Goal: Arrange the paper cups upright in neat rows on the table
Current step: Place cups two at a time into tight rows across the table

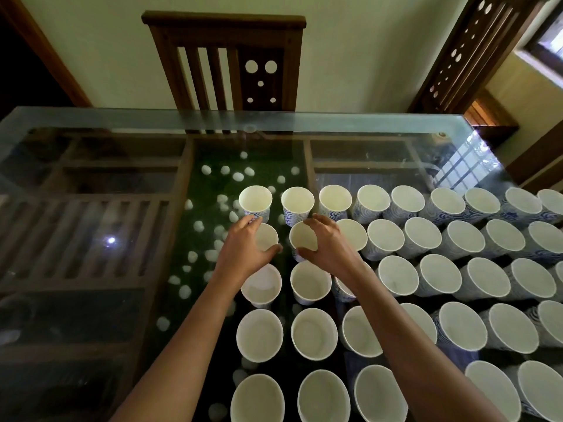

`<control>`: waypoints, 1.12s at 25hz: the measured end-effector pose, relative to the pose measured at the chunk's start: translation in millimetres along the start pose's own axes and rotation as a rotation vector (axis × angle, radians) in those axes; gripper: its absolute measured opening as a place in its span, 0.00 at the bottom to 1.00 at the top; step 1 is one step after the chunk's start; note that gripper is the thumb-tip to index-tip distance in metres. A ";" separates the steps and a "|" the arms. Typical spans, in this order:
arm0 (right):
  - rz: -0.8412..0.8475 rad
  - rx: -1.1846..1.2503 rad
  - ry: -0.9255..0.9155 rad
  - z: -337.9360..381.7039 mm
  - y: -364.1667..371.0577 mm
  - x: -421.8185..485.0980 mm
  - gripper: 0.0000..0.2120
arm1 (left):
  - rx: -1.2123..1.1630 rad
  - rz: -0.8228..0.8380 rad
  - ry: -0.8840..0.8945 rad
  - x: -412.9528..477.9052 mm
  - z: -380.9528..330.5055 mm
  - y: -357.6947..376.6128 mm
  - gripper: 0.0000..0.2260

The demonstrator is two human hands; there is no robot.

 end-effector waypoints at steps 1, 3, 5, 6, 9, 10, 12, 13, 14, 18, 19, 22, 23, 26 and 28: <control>0.001 0.003 0.001 -0.9 0.3 2.1 0.31 | 0.013 0.014 0.009 2.6 -0.3 1.6 0.34; 0.002 0.016 0.010 -2.2 0.7 5.2 0.31 | 0.027 0.025 0.023 5.6 0.3 3.9 0.33; 0.008 0.015 0.012 -3.8 1.4 6.6 0.30 | 0.022 0.021 0.026 6.7 1.7 5.0 0.32; 0.014 0.013 0.014 -4.5 1.7 6.8 0.30 | 0.018 0.018 0.024 6.7 1.9 4.7 0.31; 0.019 0.010 0.015 -5.1 2.0 6.8 0.30 | 0.024 0.012 0.017 6.4 1.0 3.4 0.31; 0.019 0.011 0.016 -5.2 2.2 6.9 0.30 | 0.028 0.010 0.015 6.0 0.4 3.0 0.31; 0.020 0.014 0.016 -5.4 2.5 7.4 0.31 | 0.034 0.005 0.010 4.6 -0.4 2.2 0.31; 0.021 0.015 0.015 -5.3 2.3 7.6 0.31 | 0.037 0.004 0.009 4.2 -0.7 2.1 0.31; 0.026 0.014 0.016 -5.3 2.3 7.7 0.31 | 0.037 0.004 0.009 4.0 -0.8 2.0 0.31; 0.023 0.022 0.013 -5.5 1.4 7.5 0.31 | 0.013 -0.021 0.016 5.9 -3.5 0.1 0.31; 0.006 0.032 0.001 -5.6 0.7 8.5 0.31 | 0.003 -0.035 0.029 7.8 -4.9 -0.6 0.31; -0.034 0.037 -0.032 -6.2 -3.5 17.9 0.27 | -0.016 -0.057 0.041 16.3 -9.7 -4.3 0.29; -0.041 0.029 -0.035 -6.2 -6.6 23.0 0.26 | -0.020 -0.059 0.045 20.5 -11.5 -6.0 0.28; -0.106 0.038 -0.022 -12.0 -22.5 40.8 0.24 | -0.036 -0.043 0.077 36.4 -20.1 -8.2 0.27; -0.122 0.006 -0.006 -19.3 -34.5 51.1 0.25 | -0.027 -0.010 0.106 47.7 -28.0 -6.4 0.26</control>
Point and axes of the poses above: each hand's wrist, its own x-axis towards the middle knuckle, its own y-axis out of the palm, z = x × y, the point moved 3 cm from there along x, towards the middle knuckle, and after that the axes turned 11 degrees about x, right-handed, at the moved point
